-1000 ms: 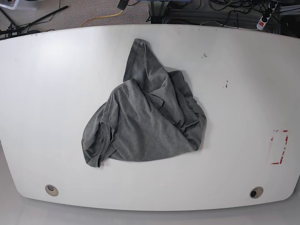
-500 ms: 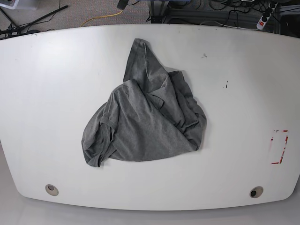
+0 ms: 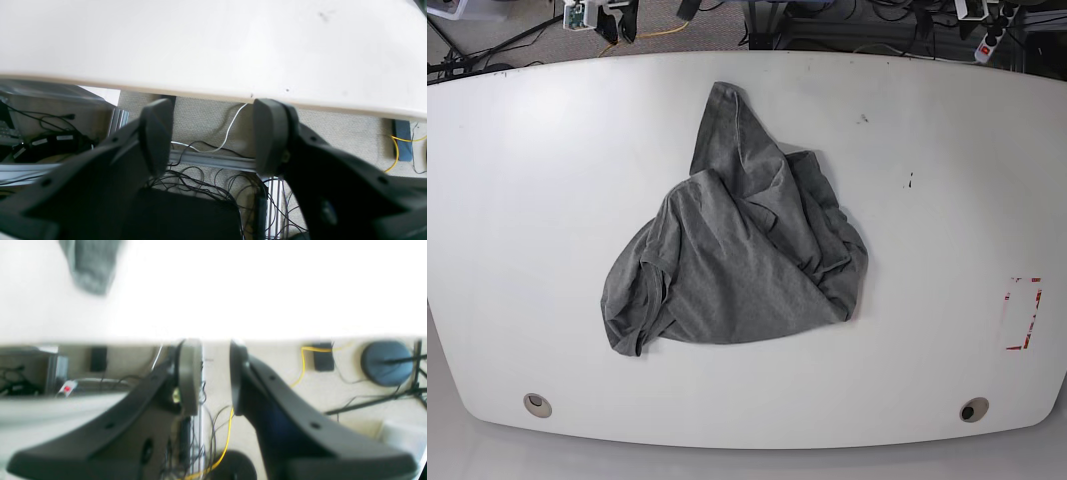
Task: Fold the T-shirt properly
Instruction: 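Reach the right gripper down and pinch an edge of the grey T-shirt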
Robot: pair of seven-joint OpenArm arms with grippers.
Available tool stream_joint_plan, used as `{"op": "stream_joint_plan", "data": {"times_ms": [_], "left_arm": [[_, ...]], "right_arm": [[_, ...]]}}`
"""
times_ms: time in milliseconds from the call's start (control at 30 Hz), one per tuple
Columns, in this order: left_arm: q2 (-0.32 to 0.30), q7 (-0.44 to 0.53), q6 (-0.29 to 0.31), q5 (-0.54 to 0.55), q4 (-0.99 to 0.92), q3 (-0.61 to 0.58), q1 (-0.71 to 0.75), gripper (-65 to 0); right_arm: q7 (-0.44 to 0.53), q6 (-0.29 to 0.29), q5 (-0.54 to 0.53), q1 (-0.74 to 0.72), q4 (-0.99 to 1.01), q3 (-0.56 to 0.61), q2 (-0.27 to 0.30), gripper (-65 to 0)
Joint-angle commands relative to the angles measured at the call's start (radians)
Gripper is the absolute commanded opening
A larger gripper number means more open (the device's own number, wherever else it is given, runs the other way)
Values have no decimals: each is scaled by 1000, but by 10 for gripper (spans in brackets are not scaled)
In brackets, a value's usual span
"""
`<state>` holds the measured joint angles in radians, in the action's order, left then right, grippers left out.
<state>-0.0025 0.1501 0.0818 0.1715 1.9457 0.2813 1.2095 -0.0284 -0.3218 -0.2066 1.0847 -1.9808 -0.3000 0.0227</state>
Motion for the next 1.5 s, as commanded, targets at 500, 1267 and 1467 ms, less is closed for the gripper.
{"op": "stream_joint_plan", "data": {"times_ms": [500, 1267, 1467], "left_arm": [[2, 19, -3, 6, 24, -3, -93, -131], [-7, 18, -3, 1, 17, -9, -230, -132], [-7, 18, -3, 0, 16, -9, -256, -132]], "right_arm": [[-261, -55, 2, -358, -30, 2, 62, -496], [-884, -244, -9, -1059, 134, -1, 23, -276], [-901, -244, -9, -1171, 305, -1, 18, -277]]}}
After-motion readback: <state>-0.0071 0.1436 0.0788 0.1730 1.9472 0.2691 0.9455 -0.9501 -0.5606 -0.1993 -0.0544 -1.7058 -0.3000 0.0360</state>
